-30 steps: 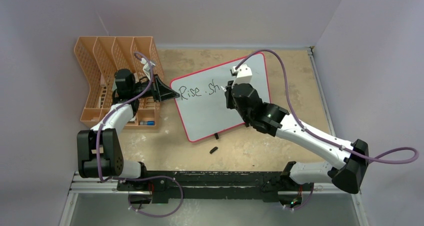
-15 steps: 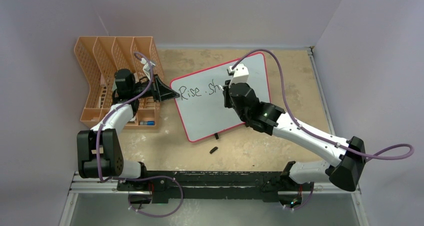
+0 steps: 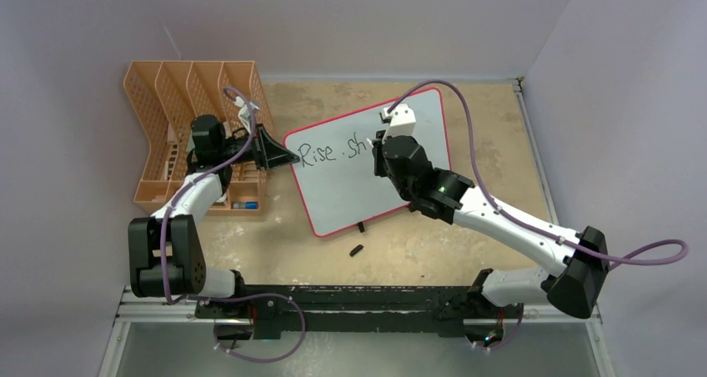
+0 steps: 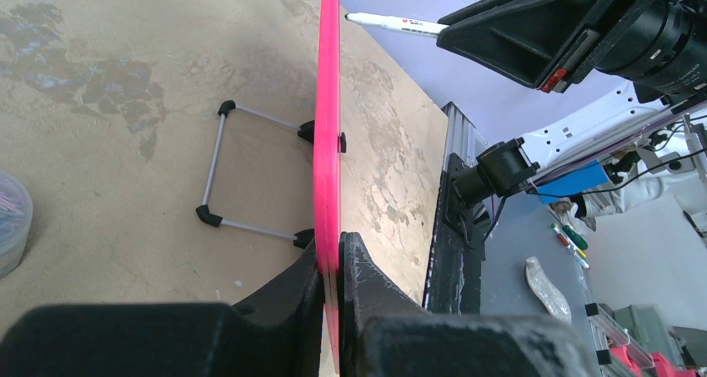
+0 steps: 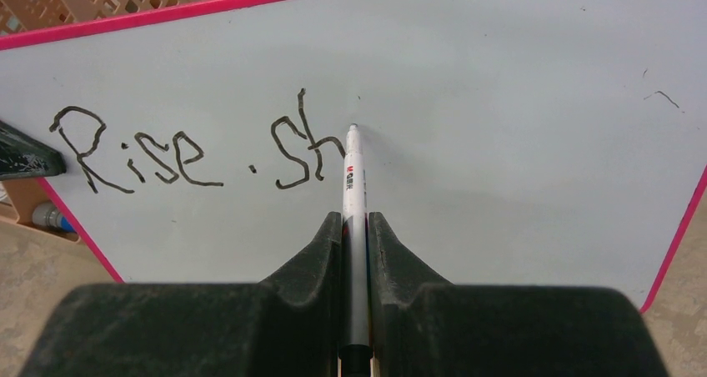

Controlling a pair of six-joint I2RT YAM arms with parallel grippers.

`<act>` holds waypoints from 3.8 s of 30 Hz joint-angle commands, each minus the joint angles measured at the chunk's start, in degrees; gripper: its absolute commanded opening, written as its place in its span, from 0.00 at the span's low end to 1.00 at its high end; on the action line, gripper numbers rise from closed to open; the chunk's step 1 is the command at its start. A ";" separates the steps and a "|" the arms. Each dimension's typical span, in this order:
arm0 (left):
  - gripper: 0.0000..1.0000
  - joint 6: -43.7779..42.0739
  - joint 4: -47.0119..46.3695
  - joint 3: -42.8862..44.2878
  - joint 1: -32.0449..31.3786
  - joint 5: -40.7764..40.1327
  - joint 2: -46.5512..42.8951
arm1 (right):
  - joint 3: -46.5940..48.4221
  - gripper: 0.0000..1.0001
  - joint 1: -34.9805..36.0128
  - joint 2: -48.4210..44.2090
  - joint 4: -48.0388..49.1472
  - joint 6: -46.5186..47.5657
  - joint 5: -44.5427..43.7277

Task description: Write a sentence on the whiteboard

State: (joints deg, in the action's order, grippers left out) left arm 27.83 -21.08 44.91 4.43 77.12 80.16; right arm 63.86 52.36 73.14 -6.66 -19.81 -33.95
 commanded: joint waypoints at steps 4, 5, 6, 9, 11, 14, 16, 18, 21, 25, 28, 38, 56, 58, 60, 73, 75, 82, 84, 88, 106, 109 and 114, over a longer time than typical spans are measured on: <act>0.00 -1.91 0.69 1.54 -0.82 -0.75 -0.77 | 1.36 0.00 -0.47 1.08 2.70 1.06 -1.18; 0.00 -1.91 0.69 1.58 -0.82 -0.75 -0.76 | 1.36 0.00 -0.44 1.29 2.70 1.01 -0.98; 0.00 -1.91 0.69 1.58 -0.82 -0.75 -0.71 | 1.44 0.00 -0.42 1.49 2.70 1.05 -0.82; 0.00 -1.91 0.65 1.55 -0.82 -0.75 -0.71 | 1.49 0.00 -0.51 1.73 2.81 1.05 -0.92; 0.00 -1.91 0.69 1.59 -0.82 -0.75 -0.71 | 1.45 0.00 -0.58 1.69 2.79 1.08 -1.16; 0.00 -1.91 0.65 1.55 -0.83 -0.75 -0.71 | 1.29 0.00 -0.76 1.49 2.88 0.88 -1.45; 0.00 -1.91 0.69 1.56 -0.82 -0.75 -0.75 | 1.23 0.00 -0.90 1.21 2.73 0.68 -1.46; 0.00 -1.91 0.69 1.56 -0.82 -0.76 -0.77 | 1.18 0.00 -0.86 1.01 2.56 0.62 -1.32; 0.00 -1.91 0.77 1.57 -0.82 -0.96 -0.78 | 0.91 0.00 -0.85 -0.21 2.91 0.57 -0.35; 0.00 -2.00 0.87 1.61 -0.82 -1.10 -0.80 | 0.48 0.00 -0.85 -1.79 2.01 0.64 0.57; 0.00 -2.02 0.95 1.60 -0.82 -1.21 -0.80 | 0.25 0.00 -0.86 -2.24 0.61 -0.02 0.17; 0.00 -2.16 1.13 1.66 -0.82 -1.41 -0.88 | -0.94 0.00 -0.85 -2.04 0.01 -0.97 1.41; 0.00 -2.26 1.39 1.63 -0.82 -1.45 -0.91 | -0.15 0.00 -0.86 0.05 1.14 -0.42 2.47; 0.00 -2.26 1.39 1.59 -0.82 -1.45 -0.88 | -0.14 0.00 -0.86 0.15 1.12 -0.47 2.31; 0.00 -2.26 1.38 1.62 -0.82 -1.45 -0.88 | -0.21 0.00 -0.86 0.16 1.14 -0.53 2.02; 0.00 -2.26 1.31 1.63 -0.82 -1.45 -0.89 | -0.31 0.00 -0.88 1.01 -0.42 -0.68 0.95; 0.00 -2.26 1.31 1.60 -0.82 -1.45 -0.90 | -0.39 0.00 -0.86 1.12 -0.75 -0.77 1.24; 0.00 -2.26 1.31 1.64 -0.82 -1.53 -0.89 | -0.06 0.00 -0.87 1.46 -2.88 -1.67 2.26; 0.00 -2.26 1.31 1.67 -0.82 -1.54 -0.93 | -0.05 0.00 -0.85 1.39 -3.39 -2.02 2.44; 0.00 -2.26 1.28 1.60 -0.82 -1.56 -0.96 | -0.34 0.00 -0.85 1.39 -4.29 -2.48 2.58; 0.00 -2.35 1.48 1.59 -0.82 -1.71 -1.06 | -0.33 0.00 -0.90 1.00 -5.39 -3.06 2.36; 0.00 -2.43 1.57 1.65 -0.82 -1.80 -1.06 | -0.07 0.00 -0.88 0.56 -5.22 -2.79 2.13; 0.00 -2.43 1.65 1.65 -0.82 -1.95 -1.03 | 0.04 0.00 -0.86 -0.75 -4.77 -2.72 1.94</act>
State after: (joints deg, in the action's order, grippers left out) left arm 27.40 -19.99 44.93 4.40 75.88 80.01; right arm 62.74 51.72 73.69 -10.52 -22.11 -31.75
